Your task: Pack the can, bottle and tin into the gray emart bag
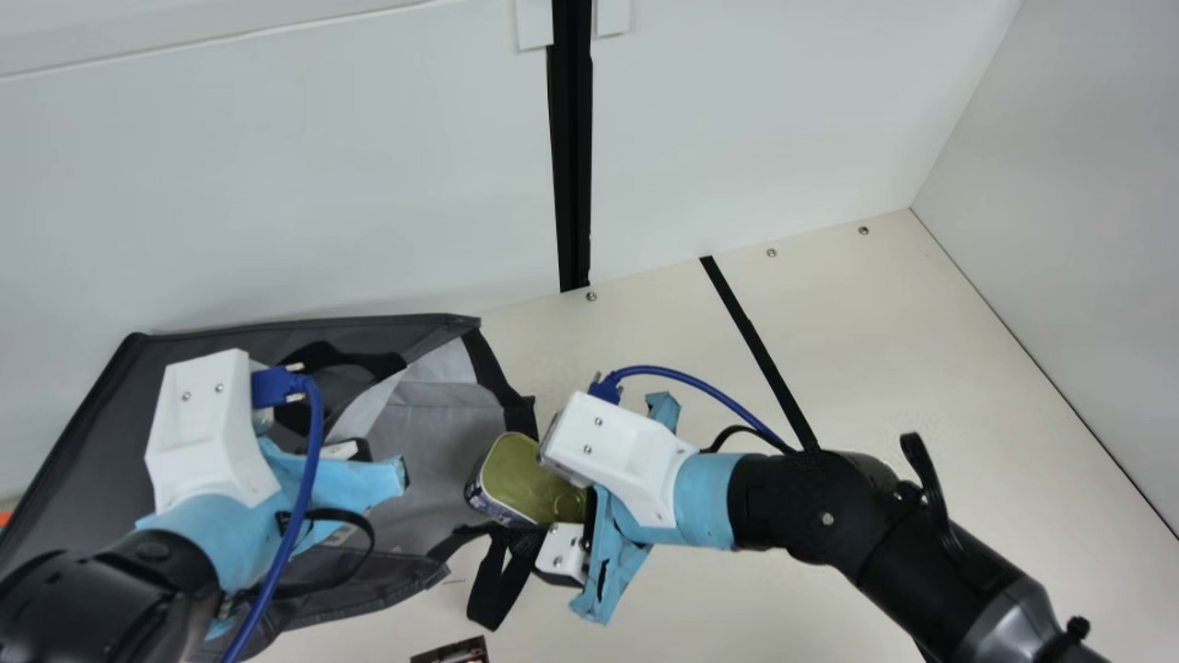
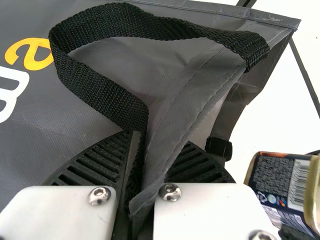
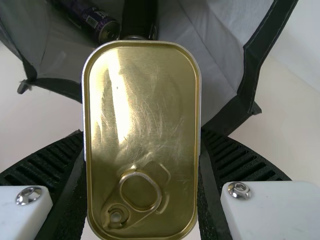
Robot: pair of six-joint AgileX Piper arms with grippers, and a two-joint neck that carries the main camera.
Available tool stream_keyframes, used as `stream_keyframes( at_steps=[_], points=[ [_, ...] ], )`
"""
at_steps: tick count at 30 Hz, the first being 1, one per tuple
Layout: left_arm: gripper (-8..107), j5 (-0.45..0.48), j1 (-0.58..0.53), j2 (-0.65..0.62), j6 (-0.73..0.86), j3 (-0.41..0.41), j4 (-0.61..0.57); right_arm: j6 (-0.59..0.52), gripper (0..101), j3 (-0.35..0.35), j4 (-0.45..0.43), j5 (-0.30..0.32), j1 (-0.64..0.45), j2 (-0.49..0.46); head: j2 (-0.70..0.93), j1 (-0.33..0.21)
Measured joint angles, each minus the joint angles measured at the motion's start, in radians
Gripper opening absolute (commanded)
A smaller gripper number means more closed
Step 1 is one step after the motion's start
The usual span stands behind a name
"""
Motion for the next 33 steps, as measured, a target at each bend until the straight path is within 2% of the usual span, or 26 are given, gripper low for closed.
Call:
stream_keyframes(
  at_steps=[15, 33],
  points=[
    [10, 0.000, 0.000, 0.000, 0.000, 0.000, 0.000, -0.193, 0, -0.049, 0.187, -0.015, -0.004, 0.124, -0.002, 0.000],
    [10, 0.000, 0.000, 0.000, 0.000, 0.000, 0.000, -0.277, 0, -0.146, 0.281, -0.050, 0.051, 0.269, -0.002, 0.000]
  ],
)
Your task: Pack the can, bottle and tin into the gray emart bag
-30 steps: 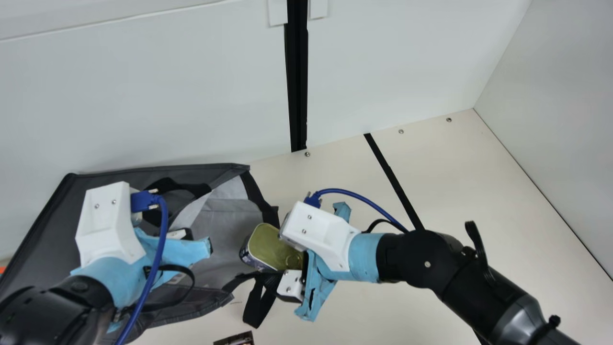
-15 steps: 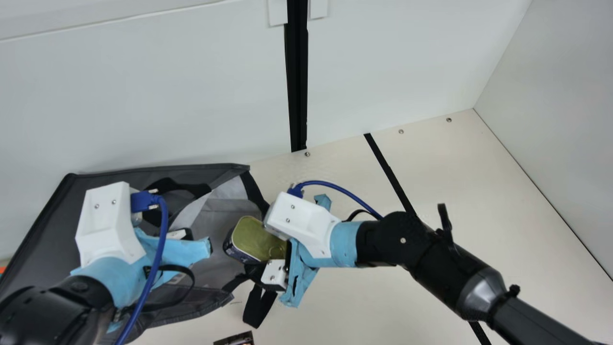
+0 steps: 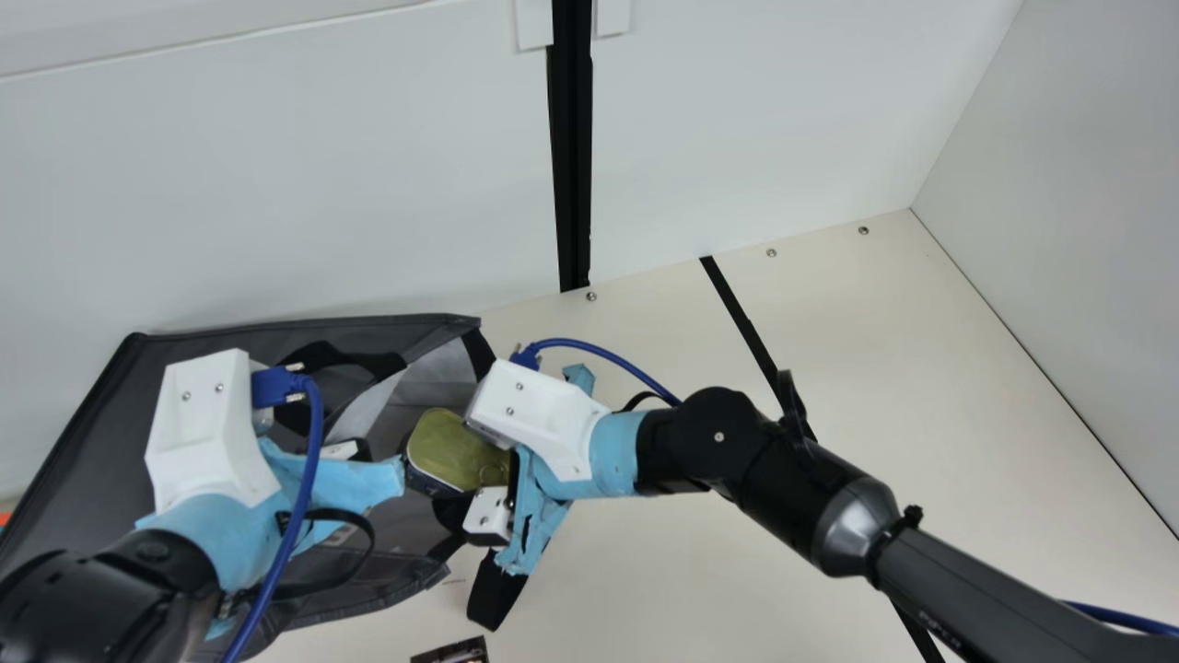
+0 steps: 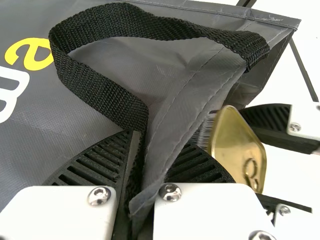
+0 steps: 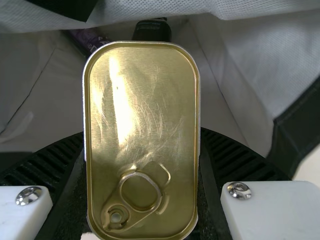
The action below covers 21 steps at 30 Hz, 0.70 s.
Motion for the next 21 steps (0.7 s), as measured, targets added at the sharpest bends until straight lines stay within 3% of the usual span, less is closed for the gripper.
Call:
stream_keyframes(
  at_steps=[21],
  points=[
    [10, 0.000, 0.000, 0.000, 0.000, 0.000, 0.000, -0.089, 0, -0.087, 0.114, -0.060, 0.060, 0.150, 0.000, 0.000]
  ],
)
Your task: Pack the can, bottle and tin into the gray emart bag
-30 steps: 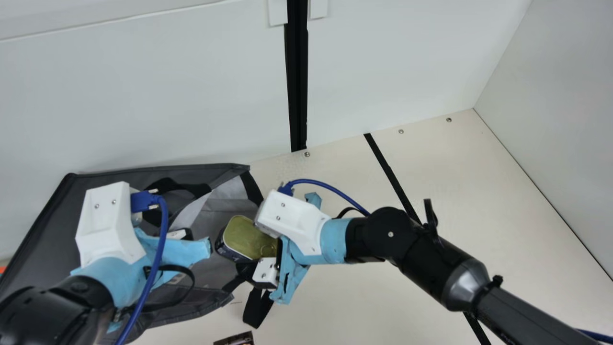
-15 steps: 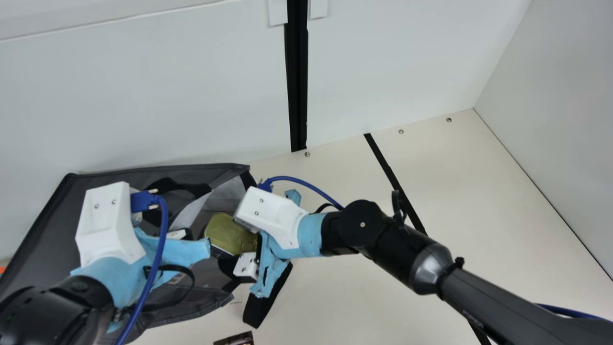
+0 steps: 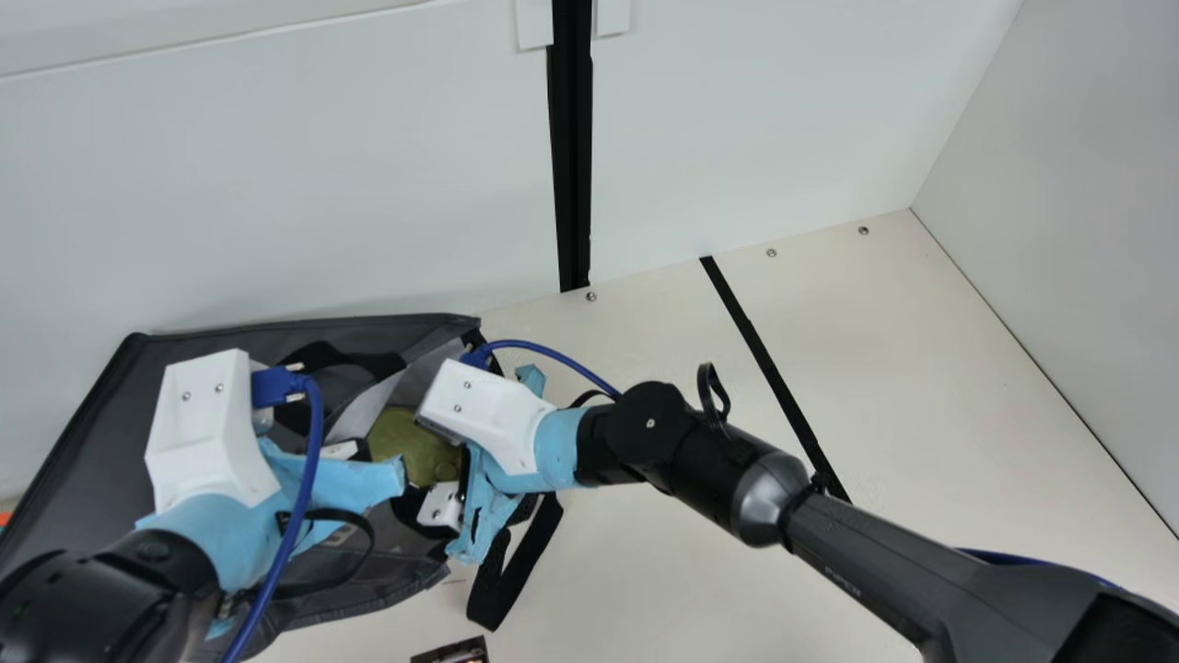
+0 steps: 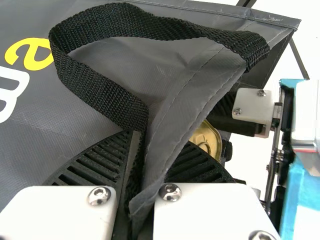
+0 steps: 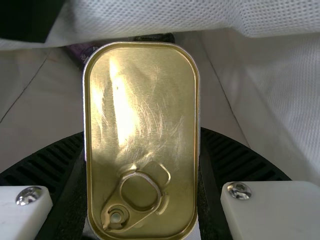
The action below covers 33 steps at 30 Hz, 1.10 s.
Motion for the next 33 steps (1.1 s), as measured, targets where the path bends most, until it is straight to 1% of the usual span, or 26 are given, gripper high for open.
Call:
stream_keyframes(
  at_steps=[2, 17, 27, 29, 33],
  points=[
    [10, 0.000, 0.000, 0.000, 0.000, 0.000, 0.000, -0.005, 0, -0.005, 0.008, -0.004, 0.001, 0.006, 0.000, 0.000],
    [10, 0.000, 0.000, 0.000, 0.000, 0.000, 0.000, -0.042, 50, -0.028, 0.050, -0.006, -0.002, 0.036, 0.000, 0.000],
    [10, 0.000, 0.000, 0.000, 0.000, 0.000, 0.000, -0.061, 84, -0.031, 0.071, 0.009, -0.013, 0.039, 0.002, 0.000],
    [10, 0.000, 0.000, 0.000, 0.000, 0.000, 0.000, -0.067, 90, -0.031, 0.073, 0.021, -0.017, 0.039, 0.002, 0.000],
    [10, 0.000, 0.000, 0.000, 0.000, 0.000, 0.000, -0.071, 91, -0.031, 0.076, 0.023, -0.024, 0.039, 0.000, 0.000]
  ],
)
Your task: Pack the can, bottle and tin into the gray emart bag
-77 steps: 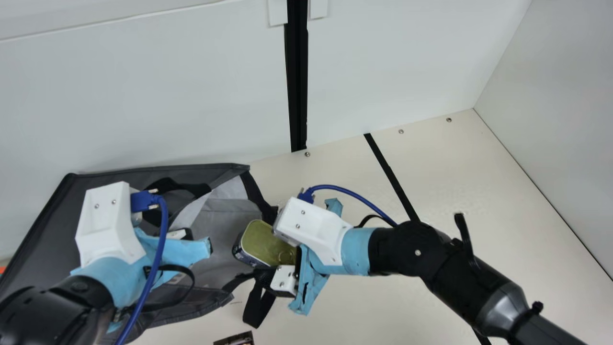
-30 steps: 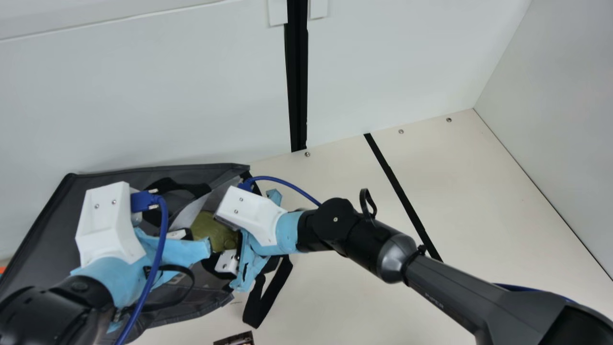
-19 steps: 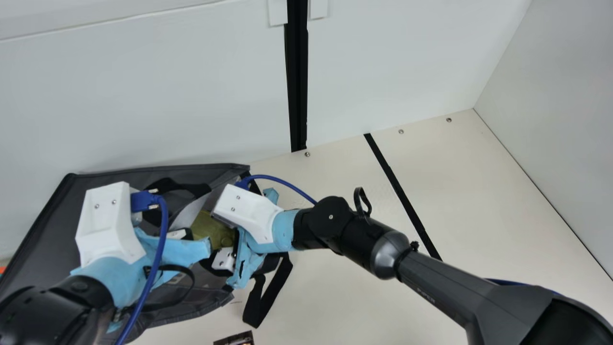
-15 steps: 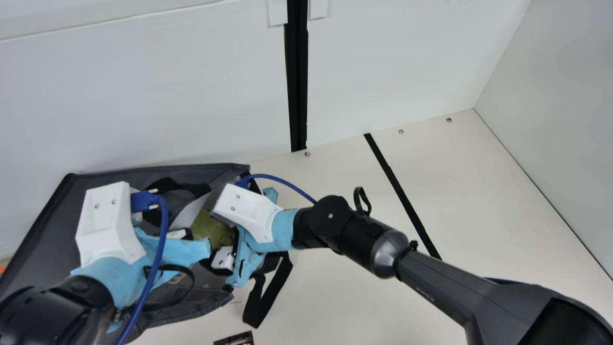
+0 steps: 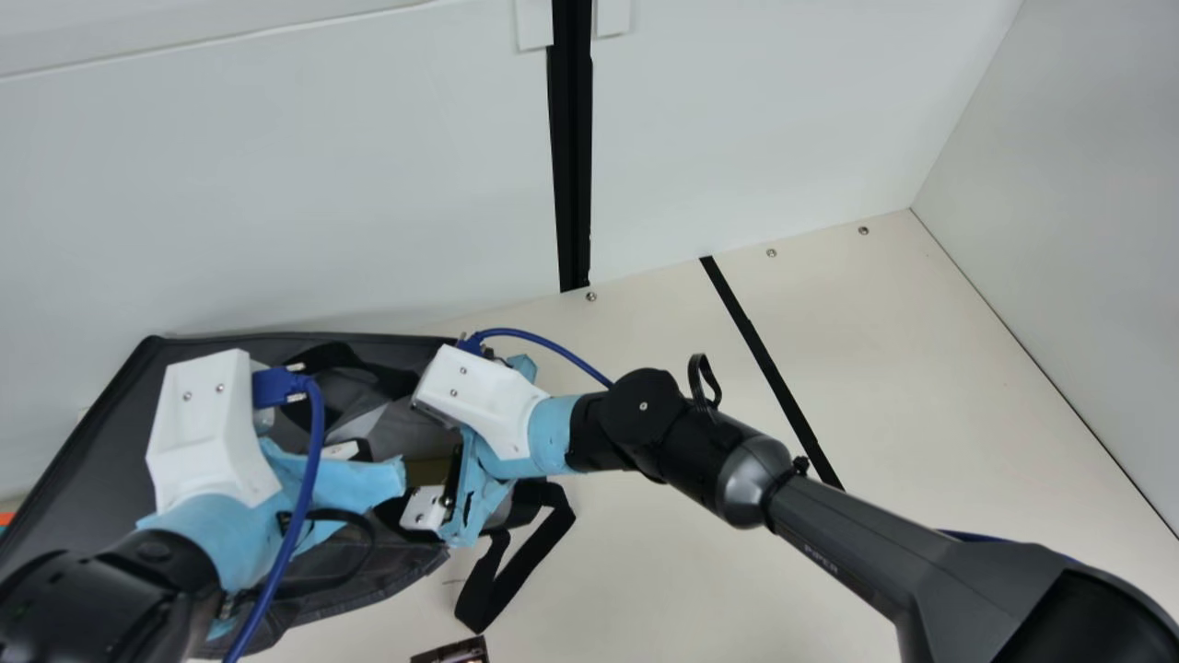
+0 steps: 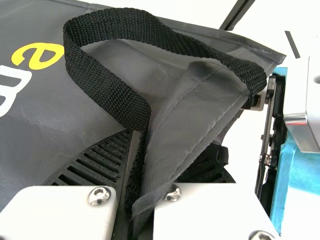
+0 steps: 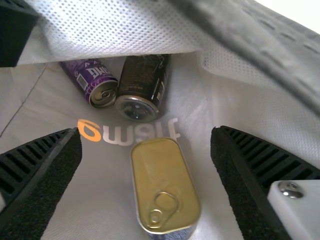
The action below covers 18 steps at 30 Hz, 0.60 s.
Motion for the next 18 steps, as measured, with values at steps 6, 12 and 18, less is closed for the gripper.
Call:
stream_keyframes(
  at_steps=[6, 12, 18],
  points=[
    [10, 0.000, 0.000, 0.000, 0.000, 0.000, 0.000, 0.000, 91, 0.003, -0.004, 0.015, -0.013, -0.014, 0.000, 0.000],
    [10, 0.000, 0.000, 0.000, 0.000, 0.000, 0.000, 0.000, 91, 0.020, -0.011, 0.033, -0.031, -0.044, 0.000, 0.000],
    [10, 0.000, 0.000, 0.000, 0.000, 0.000, 0.000, 0.000, 91, 0.043, -0.019, 0.049, -0.050, -0.082, 0.000, 0.000]
  ],
)
